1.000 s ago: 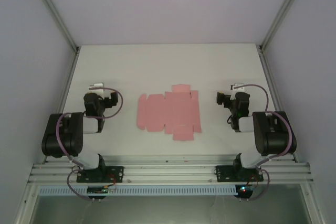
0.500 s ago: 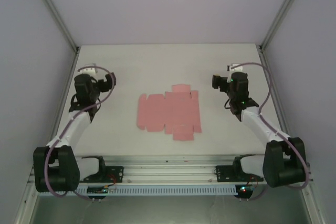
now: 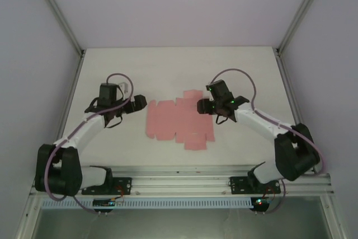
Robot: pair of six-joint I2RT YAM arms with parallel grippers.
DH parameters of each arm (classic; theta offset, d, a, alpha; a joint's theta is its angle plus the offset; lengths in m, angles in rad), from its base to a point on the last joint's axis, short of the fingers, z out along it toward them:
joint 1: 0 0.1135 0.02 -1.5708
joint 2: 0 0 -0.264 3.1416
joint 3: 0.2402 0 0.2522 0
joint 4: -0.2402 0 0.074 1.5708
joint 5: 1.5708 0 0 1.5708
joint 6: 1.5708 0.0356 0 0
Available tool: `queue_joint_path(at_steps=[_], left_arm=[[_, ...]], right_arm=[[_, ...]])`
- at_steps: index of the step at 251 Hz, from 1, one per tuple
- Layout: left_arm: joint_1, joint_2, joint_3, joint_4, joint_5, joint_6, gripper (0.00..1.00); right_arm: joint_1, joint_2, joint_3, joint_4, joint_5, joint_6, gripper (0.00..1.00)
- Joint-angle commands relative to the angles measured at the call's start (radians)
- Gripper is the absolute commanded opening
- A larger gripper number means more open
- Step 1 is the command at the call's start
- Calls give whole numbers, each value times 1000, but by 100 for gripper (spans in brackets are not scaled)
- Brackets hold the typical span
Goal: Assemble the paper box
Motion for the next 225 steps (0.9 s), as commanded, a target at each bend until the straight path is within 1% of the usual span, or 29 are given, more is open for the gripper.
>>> queue_joint_path(at_steps=[1,26,55,83,117,138,157,169,191,215,225], left_arm=[[-14,47,10,-53,83,-19,100],[-23,93,8,-16,142,-25,100],[-31,153,12,20,194,-36,99],[-46,220,31,28,244,-27,100],[-64,282,50,29,256,-7,100],[-65,311,40,75,315,-5,99],[-67,341,19,171,409,-26,94],[-69,359,11,221,464,-41,89],[-77,379,1,298,503,-64,81],[-79,398,16,301,509,-64,65],[-79,399,19,300,504,-62,56]], right_arm=[[14,72,36,-9,-112,46,55],[12,138,42,-3,-143,55,51],[-2,197,20,4,-112,73,47],[-22,237,-30,61,-163,94,43],[-32,263,-81,101,-176,119,41],[-33,265,-100,110,-177,121,40],[-35,263,-120,129,-183,124,40],[-39,263,-128,137,-187,127,40],[-41,265,-140,151,-195,132,40],[-43,259,-154,174,-200,136,40],[-43,254,-160,182,-200,137,40]])
